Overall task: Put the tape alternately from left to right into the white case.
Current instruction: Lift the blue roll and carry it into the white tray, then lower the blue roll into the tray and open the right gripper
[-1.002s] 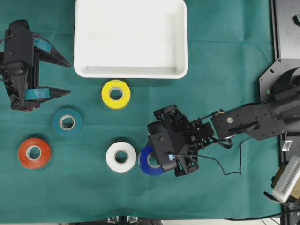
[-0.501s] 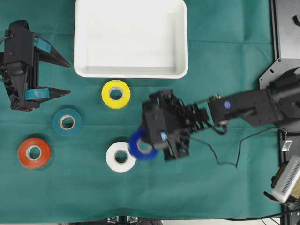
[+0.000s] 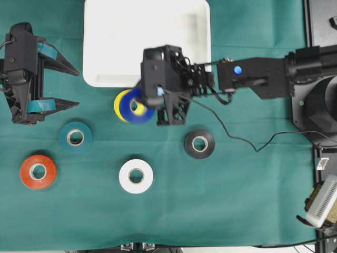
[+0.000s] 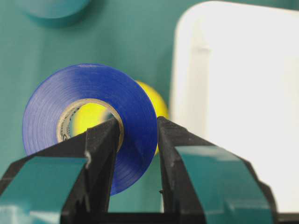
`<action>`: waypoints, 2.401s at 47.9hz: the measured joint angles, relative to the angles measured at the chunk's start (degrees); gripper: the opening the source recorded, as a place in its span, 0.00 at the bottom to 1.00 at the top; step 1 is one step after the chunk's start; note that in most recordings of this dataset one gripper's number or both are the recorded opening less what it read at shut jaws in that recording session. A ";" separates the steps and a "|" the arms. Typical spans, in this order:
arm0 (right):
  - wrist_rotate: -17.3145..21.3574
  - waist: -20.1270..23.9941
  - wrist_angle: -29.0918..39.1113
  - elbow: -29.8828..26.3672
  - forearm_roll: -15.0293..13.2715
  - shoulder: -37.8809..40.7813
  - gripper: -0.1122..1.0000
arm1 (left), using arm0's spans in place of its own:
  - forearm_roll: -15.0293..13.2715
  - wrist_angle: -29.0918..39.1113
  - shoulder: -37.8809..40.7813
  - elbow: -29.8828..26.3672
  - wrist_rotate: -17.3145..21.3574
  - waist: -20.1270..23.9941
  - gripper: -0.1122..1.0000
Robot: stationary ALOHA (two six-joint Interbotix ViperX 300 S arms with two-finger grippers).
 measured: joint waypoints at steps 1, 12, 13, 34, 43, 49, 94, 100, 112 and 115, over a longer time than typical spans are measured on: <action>0.00 -0.53 -0.09 -0.35 -0.35 0.26 0.30 | -0.09 0.00 0.00 0.00 0.00 0.00 0.66; 0.00 -4.31 -0.09 -3.16 -3.34 3.25 0.30 | 0.00 0.00 0.09 0.00 0.00 0.00 0.66; 0.00 -4.48 -0.09 -3.43 -3.43 3.52 0.30 | -0.09 0.00 0.00 0.00 0.00 0.00 0.65; 0.00 -9.58 -0.09 -7.21 -4.22 7.38 0.29 | 0.00 0.00 0.00 0.00 0.00 -0.09 0.66; 0.00 -10.81 -0.18 -8.09 -4.22 8.35 0.30 | -0.09 0.00 0.00 0.00 0.00 -0.09 0.66; 0.00 -11.16 -0.53 -8.35 -4.31 9.14 0.30 | 0.00 0.00 0.00 0.00 0.00 0.00 0.66; 0.00 -11.16 -0.70 -8.44 -4.22 9.67 0.48 | 0.00 0.00 0.00 0.00 0.00 -0.09 0.66; 0.00 -11.16 -0.79 -8.44 -4.22 9.67 0.54 | -0.09 0.00 0.00 0.00 0.00 -0.09 0.66; 0.00 -11.16 -0.79 -8.53 -4.22 9.67 0.54 | 0.00 0.00 0.00 0.00 0.00 0.00 0.66; 0.00 -11.25 -0.79 -8.53 -4.31 9.67 0.54 | 0.00 0.09 0.00 0.00 0.00 0.00 0.65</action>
